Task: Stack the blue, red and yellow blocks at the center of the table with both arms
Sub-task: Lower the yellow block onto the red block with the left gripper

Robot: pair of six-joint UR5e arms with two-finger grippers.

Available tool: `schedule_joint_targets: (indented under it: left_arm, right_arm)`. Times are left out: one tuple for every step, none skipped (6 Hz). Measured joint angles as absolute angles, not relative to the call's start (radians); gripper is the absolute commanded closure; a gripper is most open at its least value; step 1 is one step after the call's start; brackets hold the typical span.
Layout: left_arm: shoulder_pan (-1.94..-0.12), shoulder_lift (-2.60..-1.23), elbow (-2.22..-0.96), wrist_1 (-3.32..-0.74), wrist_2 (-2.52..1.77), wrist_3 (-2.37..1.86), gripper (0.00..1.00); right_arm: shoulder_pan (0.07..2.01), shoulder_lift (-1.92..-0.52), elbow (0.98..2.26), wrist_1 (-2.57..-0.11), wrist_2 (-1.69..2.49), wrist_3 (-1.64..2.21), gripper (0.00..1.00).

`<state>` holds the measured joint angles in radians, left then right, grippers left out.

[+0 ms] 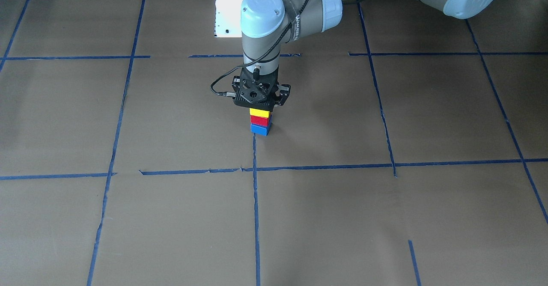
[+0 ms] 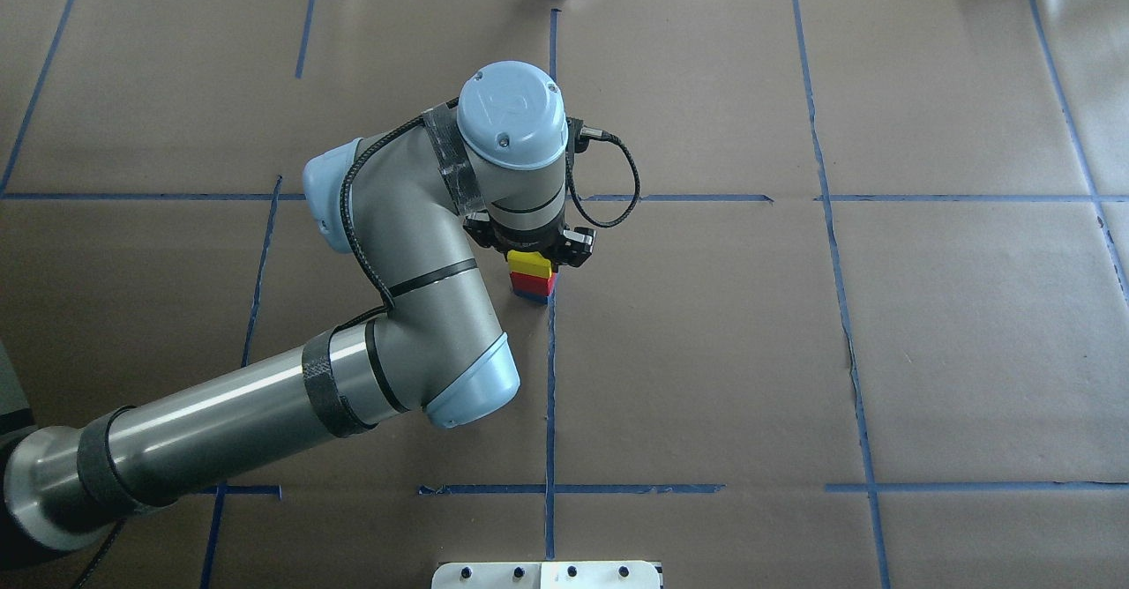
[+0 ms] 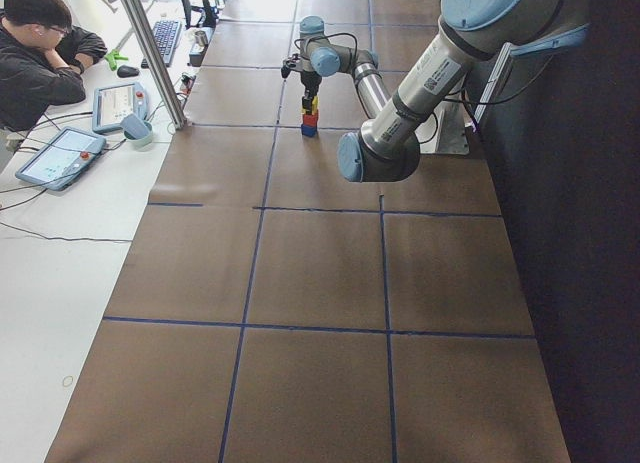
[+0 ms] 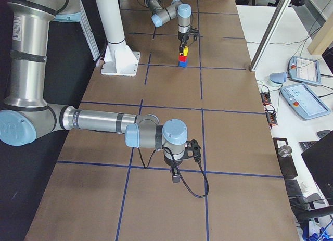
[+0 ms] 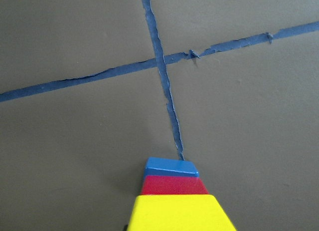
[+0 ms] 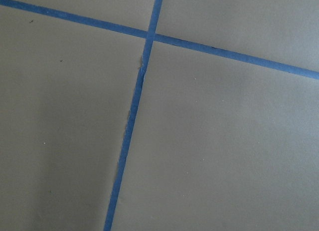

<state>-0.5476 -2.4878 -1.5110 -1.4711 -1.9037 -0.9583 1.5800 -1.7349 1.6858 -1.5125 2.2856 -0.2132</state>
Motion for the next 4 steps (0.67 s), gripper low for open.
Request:
schedule_joint_targets:
  left_arm:
    - [-0.548,-2.487,-1.511,-1.471,-1.903,-0.953,0.39]
    - [-0.548,-2.487,-1.511,-1.471,-1.903,-0.941,0.33]
    - [-0.549,-2.487,-1.511,-1.47,-1.902,-0.931,0.3]
    - [-0.549,-2.487,-1.511,-1.47,-1.902,-0.927,0.1]
  right_arm:
    - [1.58,-1.735,1.686,-1.513,2.286,-0.213,0.0]
    - [1.58,-1.735,1.686,-1.513,2.286,-0.213,0.0]
    - [1.58,-1.735,1.686,-1.513,2.286,-0.213,0.0]
    - [1.58,-1.734,1.687,-1.513,2.286,-0.212,0.0]
